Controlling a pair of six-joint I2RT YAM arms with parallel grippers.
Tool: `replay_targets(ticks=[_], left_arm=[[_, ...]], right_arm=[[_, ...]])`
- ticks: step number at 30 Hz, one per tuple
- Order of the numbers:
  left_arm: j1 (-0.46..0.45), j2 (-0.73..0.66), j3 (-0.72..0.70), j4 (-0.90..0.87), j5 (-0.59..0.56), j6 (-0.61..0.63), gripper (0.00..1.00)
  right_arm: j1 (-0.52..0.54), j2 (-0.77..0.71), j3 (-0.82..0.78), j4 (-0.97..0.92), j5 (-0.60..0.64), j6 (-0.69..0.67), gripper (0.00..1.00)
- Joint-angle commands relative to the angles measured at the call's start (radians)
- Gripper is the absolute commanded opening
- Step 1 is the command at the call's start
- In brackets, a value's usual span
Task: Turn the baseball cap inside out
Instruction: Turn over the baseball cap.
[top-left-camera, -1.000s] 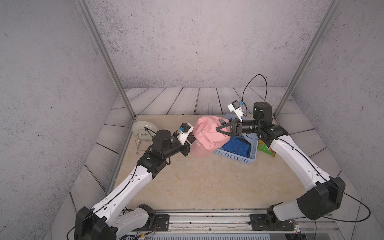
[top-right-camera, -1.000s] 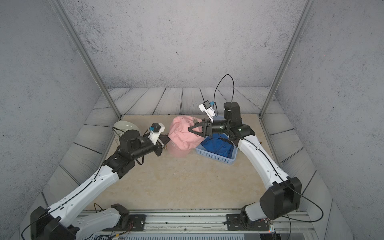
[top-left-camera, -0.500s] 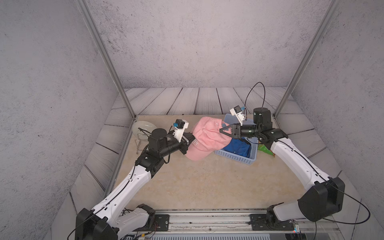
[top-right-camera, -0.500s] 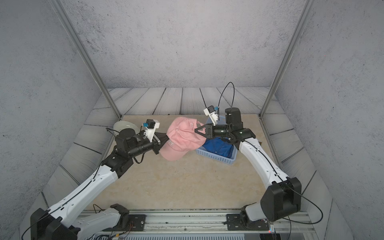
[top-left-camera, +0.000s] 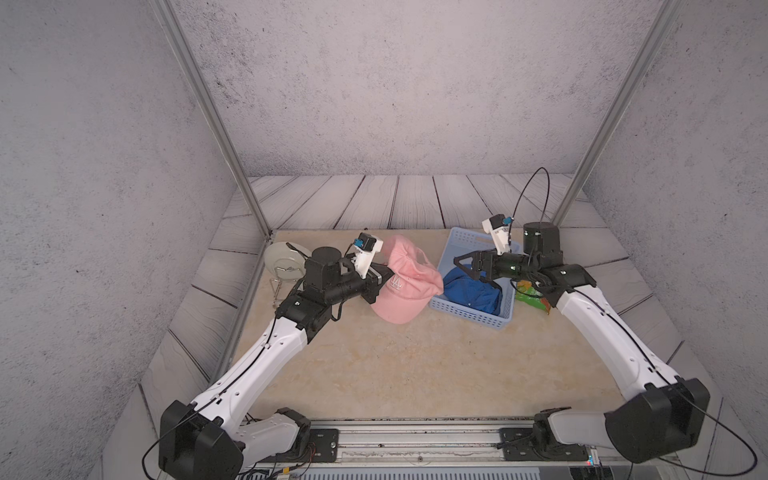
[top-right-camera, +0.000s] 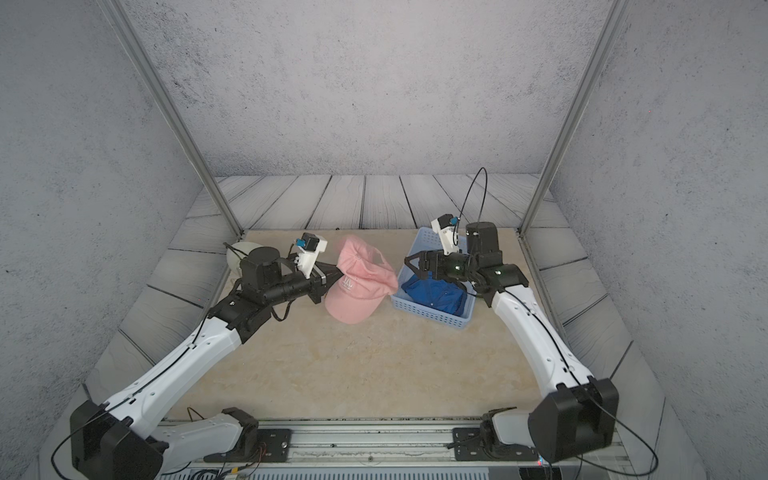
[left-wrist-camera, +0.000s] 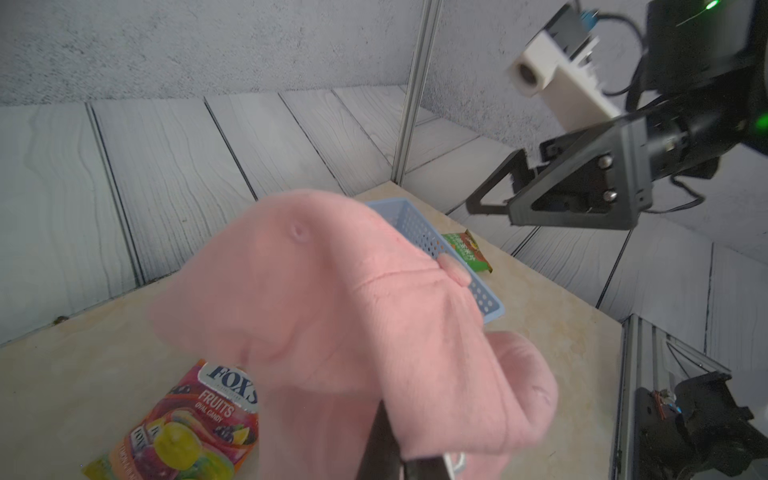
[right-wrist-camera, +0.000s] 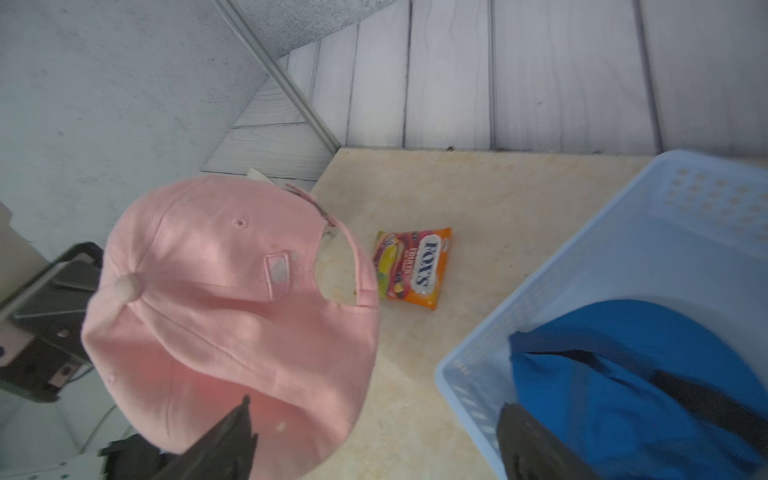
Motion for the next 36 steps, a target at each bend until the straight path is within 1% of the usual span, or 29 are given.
replay_targets(ticks=[1, 4, 8, 11, 14, 22, 28, 29, 33, 35, 36], left_arm=[[0.005, 0.016, 0.072, -0.158, -0.029, 0.151, 0.0], [0.003, 0.041, 0.106, -0.225, -0.02, 0.201, 0.0], [0.0, 0.051, 0.112, -0.22, 0.031, 0.219, 0.0], [-0.001, 0.059, 0.114, -0.211, 0.061, 0.221, 0.0], [-0.008, 0.065, 0.12, -0.218, 0.08, 0.227, 0.0], [-0.021, 0.074, 0.137, -0.232, 0.09, 0.243, 0.0], [-0.024, 0.084, 0.148, -0.229, 0.093, 0.242, 0.0], [-0.024, 0.084, 0.148, -0.229, 0.093, 0.242, 0.0], [-0.024, 0.09, 0.148, -0.229, 0.068, 0.241, 0.0], [-0.024, 0.09, 0.147, -0.237, 0.052, 0.247, 0.0], [-0.024, 0.09, 0.146, -0.241, 0.046, 0.253, 0.0]], right_arm=[[0.005, -0.104, -0.031, 0.059, 0.165, -0.038, 0.96], [0.005, -0.094, -0.023, 0.082, 0.071, 0.022, 0.96], [0.035, -0.024, -0.005, 0.154, -0.118, 0.118, 0.86], [0.079, 0.037, 0.013, 0.195, -0.205, 0.148, 0.79], [0.124, 0.102, 0.06, 0.188, -0.268, 0.144, 0.74], [0.22, 0.243, 0.14, 0.195, -0.356, 0.129, 0.69], [0.257, 0.296, 0.17, 0.204, -0.402, 0.127, 0.62], [0.259, 0.298, 0.171, 0.204, -0.406, 0.126, 0.6], [0.261, 0.294, 0.172, 0.18, -0.41, 0.11, 0.42], [0.262, 0.287, 0.171, 0.152, -0.387, 0.089, 0.31], [0.263, 0.283, 0.17, 0.137, -0.361, 0.075, 0.28]])
